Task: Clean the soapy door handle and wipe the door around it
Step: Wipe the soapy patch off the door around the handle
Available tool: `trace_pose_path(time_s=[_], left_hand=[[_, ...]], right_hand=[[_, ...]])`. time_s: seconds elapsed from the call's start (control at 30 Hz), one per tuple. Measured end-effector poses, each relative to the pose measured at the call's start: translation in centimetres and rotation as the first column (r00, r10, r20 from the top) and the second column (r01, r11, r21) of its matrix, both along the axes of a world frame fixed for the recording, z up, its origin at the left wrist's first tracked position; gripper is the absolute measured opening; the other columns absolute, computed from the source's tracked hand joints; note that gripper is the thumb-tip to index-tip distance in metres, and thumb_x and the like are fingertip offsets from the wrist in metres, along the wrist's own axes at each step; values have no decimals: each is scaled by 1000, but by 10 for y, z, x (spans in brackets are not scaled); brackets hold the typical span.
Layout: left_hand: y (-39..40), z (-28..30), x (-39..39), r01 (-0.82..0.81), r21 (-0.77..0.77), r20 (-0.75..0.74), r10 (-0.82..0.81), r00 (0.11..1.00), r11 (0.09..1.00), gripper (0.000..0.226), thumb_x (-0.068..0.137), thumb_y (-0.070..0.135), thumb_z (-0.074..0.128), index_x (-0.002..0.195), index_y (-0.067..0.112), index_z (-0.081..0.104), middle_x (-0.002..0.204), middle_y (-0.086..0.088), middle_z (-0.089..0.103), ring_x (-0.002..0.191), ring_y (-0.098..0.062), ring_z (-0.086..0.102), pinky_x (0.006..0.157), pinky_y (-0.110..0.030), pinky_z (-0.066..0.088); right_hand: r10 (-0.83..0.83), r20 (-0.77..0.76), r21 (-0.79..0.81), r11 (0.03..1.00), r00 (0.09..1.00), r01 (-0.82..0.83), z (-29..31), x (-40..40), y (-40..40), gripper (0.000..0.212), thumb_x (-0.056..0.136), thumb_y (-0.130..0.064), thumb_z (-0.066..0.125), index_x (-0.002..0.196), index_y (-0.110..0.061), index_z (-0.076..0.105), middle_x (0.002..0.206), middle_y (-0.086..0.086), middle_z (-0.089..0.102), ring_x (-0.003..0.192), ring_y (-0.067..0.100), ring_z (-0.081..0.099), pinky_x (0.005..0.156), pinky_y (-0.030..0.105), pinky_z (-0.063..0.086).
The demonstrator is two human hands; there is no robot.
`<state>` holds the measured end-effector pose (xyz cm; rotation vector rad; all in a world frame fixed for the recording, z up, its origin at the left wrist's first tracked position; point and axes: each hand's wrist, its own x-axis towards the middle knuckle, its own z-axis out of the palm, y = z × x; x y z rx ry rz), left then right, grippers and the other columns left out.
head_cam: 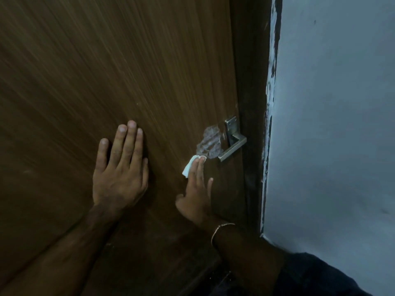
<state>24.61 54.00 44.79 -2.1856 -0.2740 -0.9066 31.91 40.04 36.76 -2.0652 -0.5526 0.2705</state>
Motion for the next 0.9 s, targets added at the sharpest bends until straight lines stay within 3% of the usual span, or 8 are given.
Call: trace_pose_path(time_s=[0.07,0.2,0.33,0.5,0.63,0.77,0.9], left_hand=[[1,1,0,4,-11,-5,-4,1000,1000,69,106,36,31,164,5,12,173,-11,4,161,-24,4,130,-44,-6],[-1,-1,0,20,-28,2,-20,1000,999,69,106,36,32,164,5,12,173,-12,4,161,-24,4,130,-45,-3],[2,1,-1,26,-29,1,-26,1000,999,69,105,36,32,165,5,12,173,-12,5,161,-24,4,130,-46,-1],[2,-2,-1,22,-1,1,-22,1000,1000,69,106,35,35,164,4,14,173,-13,7,161,-26,7,130,-48,3],[0,0,0,6,-2,-1,-6,1000,1000,69,105,35,33,164,5,13,173,-12,5,161,-24,4,130,-47,0],[0,-1,0,10,-27,-5,-10,1000,1000,70,105,35,33,165,6,11,173,-11,3,161,-24,2,130,-45,-4],[3,-1,2,6,-20,-6,-6,1000,1000,70,105,37,30,165,6,10,173,-11,3,161,-24,3,130,-45,-5]], right_hand=[[-14,-61,54,998,998,17,7,8,3,109,85,-14,63,155,-15,-21,163,1,-27,153,16,-16,124,54,0],[37,63,46,998,997,-40,6,0,3,111,83,-14,63,155,-16,-21,163,-1,-29,152,14,-20,124,50,-5],[-30,-95,60,998,995,35,18,15,2,109,86,-14,64,155,-12,-21,163,4,-29,153,18,-18,126,47,-3],[31,38,82,996,999,-34,19,-1,-8,105,87,-11,61,155,-12,-20,163,2,-29,152,16,-21,127,39,2],[24,-108,97,995,994,-14,31,22,1,106,88,-14,61,153,-6,-22,161,9,-31,151,21,-22,126,41,-4],[24,84,51,998,996,-29,18,8,-1,114,82,-13,66,155,-15,-22,162,1,-30,151,16,-22,125,44,-4],[-7,-104,76,997,995,15,32,32,7,116,82,-17,66,153,-10,-25,161,7,-32,152,20,-19,125,44,-6]])
